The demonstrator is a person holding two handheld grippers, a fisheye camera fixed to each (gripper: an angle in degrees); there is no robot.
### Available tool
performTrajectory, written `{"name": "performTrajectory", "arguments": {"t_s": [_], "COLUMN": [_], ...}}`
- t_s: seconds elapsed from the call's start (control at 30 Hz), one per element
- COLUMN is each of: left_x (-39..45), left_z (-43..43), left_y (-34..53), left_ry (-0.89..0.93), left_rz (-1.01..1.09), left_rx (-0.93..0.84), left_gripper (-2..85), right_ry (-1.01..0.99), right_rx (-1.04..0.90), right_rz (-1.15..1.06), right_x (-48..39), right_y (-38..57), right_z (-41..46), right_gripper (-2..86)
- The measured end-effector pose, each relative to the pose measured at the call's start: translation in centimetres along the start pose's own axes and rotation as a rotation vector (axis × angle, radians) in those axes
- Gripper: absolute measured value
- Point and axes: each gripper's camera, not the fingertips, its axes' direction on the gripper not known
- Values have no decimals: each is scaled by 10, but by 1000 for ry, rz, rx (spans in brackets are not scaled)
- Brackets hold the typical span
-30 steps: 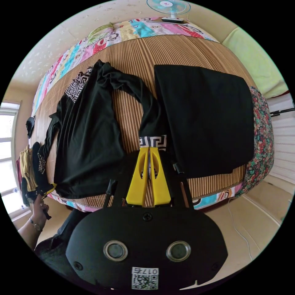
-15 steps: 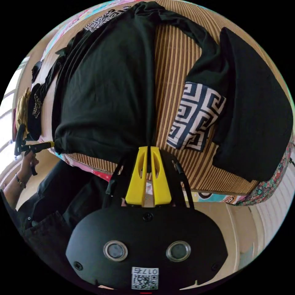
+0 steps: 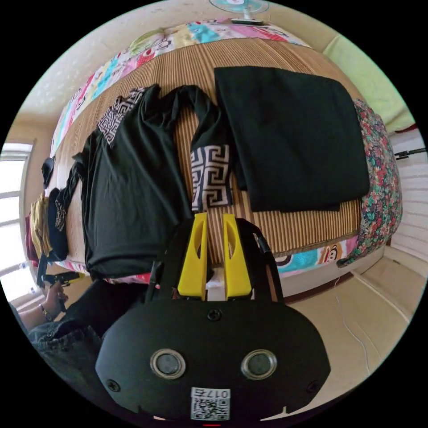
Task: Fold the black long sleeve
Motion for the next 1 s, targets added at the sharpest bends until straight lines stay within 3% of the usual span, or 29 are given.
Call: {"name": "performTrajectory", "arguments": {"t_s": [0.1,0.13,0.23,0.3,0.4,0.57,0.7,0.8,0.87,1.0], "left_x": [-18,-19,-10,-1,19,46,54,55,53,45], "left_z": [-7,-10,-18,-20,-17,-10,-1,1,-2,-6], "left_y": [8,11,17,19,18,26,37,46,54,64], "left_ry": [60,84,122,110,24,-150,-224,-250,-266,-244], "left_rz": [-75,-82,-48,-7,75,202,254,268,277,277], "left_rx": [21,31,33,10,-62,-126,-152,-153,-140,-122], "left_gripper": [74,72,57,20,-5,-10,-10,-10,-10,-10], "right_ry": [-62,-16,88,26,41,124,67,-175,-405,-621], "right_rx": [-132,-232,-297,-258,-20,406,441,209,307,490], "right_rz": [-93,-138,-201,-206,-175,176,471,834,1099,1068], "right_x": [4,2,-3,4,33,157,267,356,383,376], "right_y": [-29,-35,-48,-52,-46,1,43,91,153,187], "right_z": [41,64,62,36,-43,-157,-124,-43,-12,3], "right_gripper": [79,79,52,43,37,33,34,40,45,58]}}
